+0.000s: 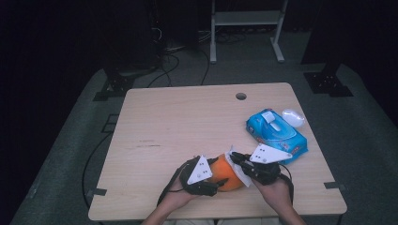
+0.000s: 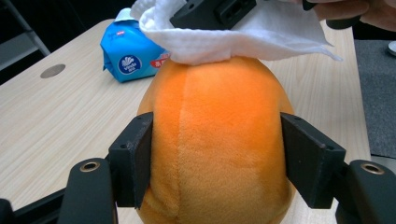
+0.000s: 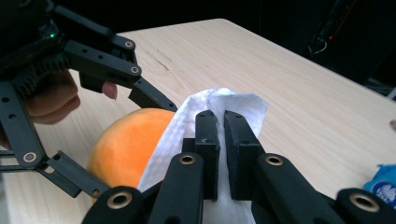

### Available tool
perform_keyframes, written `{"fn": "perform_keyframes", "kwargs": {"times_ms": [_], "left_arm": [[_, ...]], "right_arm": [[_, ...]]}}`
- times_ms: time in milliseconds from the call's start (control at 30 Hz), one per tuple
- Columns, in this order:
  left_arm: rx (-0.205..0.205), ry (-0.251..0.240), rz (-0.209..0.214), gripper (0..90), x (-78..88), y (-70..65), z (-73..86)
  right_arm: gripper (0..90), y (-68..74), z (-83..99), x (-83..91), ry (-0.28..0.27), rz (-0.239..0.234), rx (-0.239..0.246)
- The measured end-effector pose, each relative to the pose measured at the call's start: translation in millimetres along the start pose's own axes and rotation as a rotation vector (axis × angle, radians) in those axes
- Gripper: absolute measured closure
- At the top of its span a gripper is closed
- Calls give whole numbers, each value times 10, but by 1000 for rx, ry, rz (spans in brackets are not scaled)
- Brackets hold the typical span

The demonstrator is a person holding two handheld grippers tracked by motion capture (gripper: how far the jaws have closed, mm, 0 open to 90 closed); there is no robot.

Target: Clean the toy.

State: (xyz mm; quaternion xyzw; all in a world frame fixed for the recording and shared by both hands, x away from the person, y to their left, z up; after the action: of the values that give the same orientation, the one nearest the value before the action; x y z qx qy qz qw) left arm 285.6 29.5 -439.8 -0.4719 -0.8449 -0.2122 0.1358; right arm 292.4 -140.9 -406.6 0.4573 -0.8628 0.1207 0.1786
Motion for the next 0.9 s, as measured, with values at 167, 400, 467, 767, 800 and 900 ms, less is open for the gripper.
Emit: {"fn": "perform_keyframes", "kwargs": {"times_ms": [167,400,467,767,800,900], "left_arm": [[-6,7,-3,313,7,-14,10],[13,7,4,321,30,45,54],[31,8,8,321,40,82,81],[61,7,25,236,34,87,49],[66,10,29,277,45,97,64],[71,13,23,350,83,157,105]], "right_arm": [[837,297,-65,-130,6,-94,66],[838,16,-5,-23,7,-9,21],[838,-120,74,29,9,21,-22],[837,61,59,-105,-10,-25,-19],[837,95,48,-113,-9,-26,0],[837,32,57,-81,-9,-21,-13]]}}
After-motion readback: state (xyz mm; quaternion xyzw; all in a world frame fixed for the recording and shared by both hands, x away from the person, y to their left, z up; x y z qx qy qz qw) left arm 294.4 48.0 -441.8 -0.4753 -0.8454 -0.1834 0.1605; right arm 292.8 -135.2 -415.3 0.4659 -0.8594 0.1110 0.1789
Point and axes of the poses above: each handheld gripper's, and its own axes: x roughly backward along the jaws, z roughly out of its underside, y roughly to its left, the point moved 4 cm from there along -x, roughly forward along the jaws, and after that the axes turned 6 degrees about -z, right-handed, at the moved point
